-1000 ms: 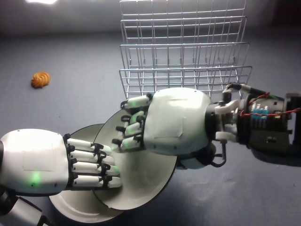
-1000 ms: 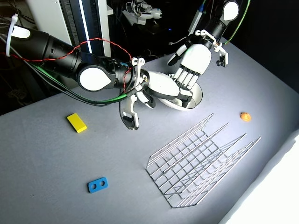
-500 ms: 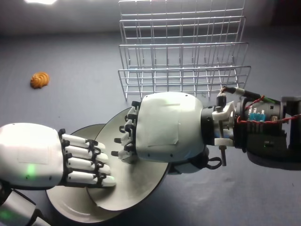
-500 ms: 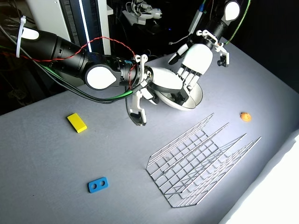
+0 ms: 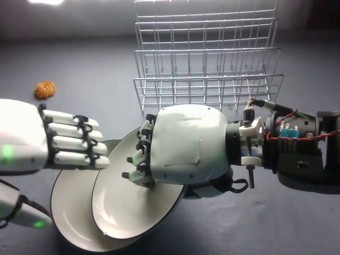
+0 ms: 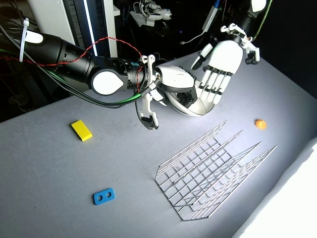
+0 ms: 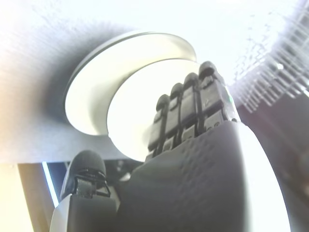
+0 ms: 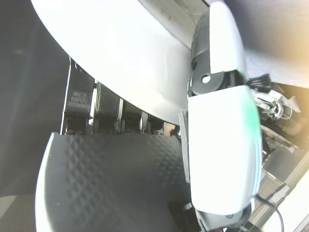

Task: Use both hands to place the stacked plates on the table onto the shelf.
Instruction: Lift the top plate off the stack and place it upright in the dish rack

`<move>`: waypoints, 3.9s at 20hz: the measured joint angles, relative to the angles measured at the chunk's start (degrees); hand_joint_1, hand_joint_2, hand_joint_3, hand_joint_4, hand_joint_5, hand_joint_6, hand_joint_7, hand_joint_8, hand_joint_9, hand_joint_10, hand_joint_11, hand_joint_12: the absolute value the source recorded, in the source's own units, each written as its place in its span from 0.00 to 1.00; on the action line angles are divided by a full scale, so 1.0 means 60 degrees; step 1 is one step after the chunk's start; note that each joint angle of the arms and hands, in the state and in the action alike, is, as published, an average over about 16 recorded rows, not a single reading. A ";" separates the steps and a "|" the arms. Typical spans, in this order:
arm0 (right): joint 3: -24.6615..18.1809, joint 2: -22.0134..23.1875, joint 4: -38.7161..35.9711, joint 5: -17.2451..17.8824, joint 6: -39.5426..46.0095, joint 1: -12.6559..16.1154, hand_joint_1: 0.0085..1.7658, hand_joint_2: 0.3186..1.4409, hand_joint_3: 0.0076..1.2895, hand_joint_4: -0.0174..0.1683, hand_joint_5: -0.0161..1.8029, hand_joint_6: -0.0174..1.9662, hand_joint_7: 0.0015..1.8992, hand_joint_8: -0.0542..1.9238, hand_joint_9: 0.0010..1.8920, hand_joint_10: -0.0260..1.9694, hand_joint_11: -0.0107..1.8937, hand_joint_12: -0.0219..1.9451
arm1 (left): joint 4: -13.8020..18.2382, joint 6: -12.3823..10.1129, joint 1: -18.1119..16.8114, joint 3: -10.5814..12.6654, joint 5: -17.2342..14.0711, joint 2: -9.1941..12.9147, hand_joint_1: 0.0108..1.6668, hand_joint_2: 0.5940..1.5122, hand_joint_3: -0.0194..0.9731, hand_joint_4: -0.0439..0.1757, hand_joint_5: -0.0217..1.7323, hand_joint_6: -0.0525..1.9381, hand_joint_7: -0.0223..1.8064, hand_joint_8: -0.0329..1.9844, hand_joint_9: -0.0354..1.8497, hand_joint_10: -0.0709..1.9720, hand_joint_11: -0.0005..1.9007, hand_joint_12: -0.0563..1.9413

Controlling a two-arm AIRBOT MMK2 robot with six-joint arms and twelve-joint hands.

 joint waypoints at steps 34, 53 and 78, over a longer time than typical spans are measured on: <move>-0.1707 0.1941 0.2984 -0.0345 0.0004 0.2518 0.71 0.64 0.00 0.09 0.42 0.65 0.47 0.62 0.52 0.46 0.46 0.70 | 0.0250 -0.0043 -0.0571 0.1155 -0.0326 0.1024 0.01 0.67 0.04 0.20 0.05 0.03 0.04 0.03 0.04 0.04 0.01 0.07; -0.0432 0.2087 0.6434 -0.1779 0.1530 0.4313 0.74 0.64 0.00 0.05 0.43 0.62 0.47 0.61 0.50 0.59 0.46 0.71 | 0.1223 0.0019 -0.0592 0.0786 -0.2744 0.0774 0.01 0.68 0.03 0.19 0.04 0.03 0.04 0.03 0.04 0.04 0.01 0.05; 0.2187 0.1038 0.9231 -0.2224 0.1577 0.3930 0.72 0.72 0.00 0.04 0.40 0.62 0.43 0.64 0.46 0.66 0.44 0.73 | 0.1565 0.0010 0.0765 -0.0483 -0.0174 0.0382 0.01 0.69 0.04 0.19 0.04 0.03 0.05 0.03 0.04 0.04 0.01 0.10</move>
